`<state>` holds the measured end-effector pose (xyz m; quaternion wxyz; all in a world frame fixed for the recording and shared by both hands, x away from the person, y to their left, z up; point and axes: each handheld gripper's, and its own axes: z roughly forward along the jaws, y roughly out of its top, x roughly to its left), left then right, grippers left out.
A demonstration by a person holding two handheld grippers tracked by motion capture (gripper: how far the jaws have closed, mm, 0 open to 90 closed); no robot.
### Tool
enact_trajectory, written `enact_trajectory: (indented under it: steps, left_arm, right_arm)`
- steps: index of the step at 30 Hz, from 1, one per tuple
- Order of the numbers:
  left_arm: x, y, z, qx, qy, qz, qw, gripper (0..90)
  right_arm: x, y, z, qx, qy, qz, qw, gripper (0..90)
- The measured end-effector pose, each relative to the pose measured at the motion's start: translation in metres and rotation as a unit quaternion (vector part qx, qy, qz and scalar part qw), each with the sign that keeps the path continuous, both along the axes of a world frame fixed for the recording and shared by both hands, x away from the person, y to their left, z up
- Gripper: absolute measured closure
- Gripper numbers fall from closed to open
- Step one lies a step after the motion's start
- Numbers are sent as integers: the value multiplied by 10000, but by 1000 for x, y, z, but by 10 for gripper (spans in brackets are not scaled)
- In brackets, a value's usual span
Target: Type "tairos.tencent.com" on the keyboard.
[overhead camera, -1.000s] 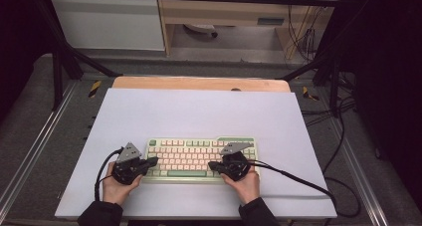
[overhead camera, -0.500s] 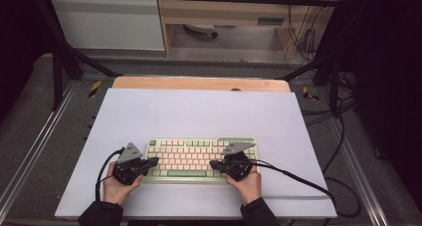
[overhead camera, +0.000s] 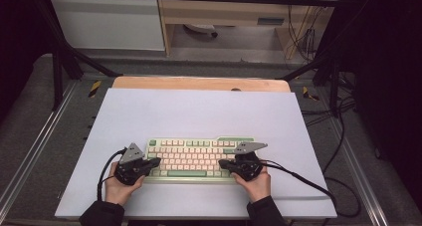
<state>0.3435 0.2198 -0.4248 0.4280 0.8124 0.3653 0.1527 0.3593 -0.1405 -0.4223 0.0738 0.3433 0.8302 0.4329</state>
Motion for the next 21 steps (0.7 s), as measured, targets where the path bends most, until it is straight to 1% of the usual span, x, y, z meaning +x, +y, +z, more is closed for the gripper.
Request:
enact_trajectory:
  steps: [10,21]
  left_arm:
    - [-1,-12,1,11,-9,-77,10000,900]
    - [-1,-37,-4,141,43,-319,9994,900]
  right_arm:
    - [-1,-7,1,31,-18,-35,10000,900]
    - [-1,-7,1,33,3,-26,10000,900]
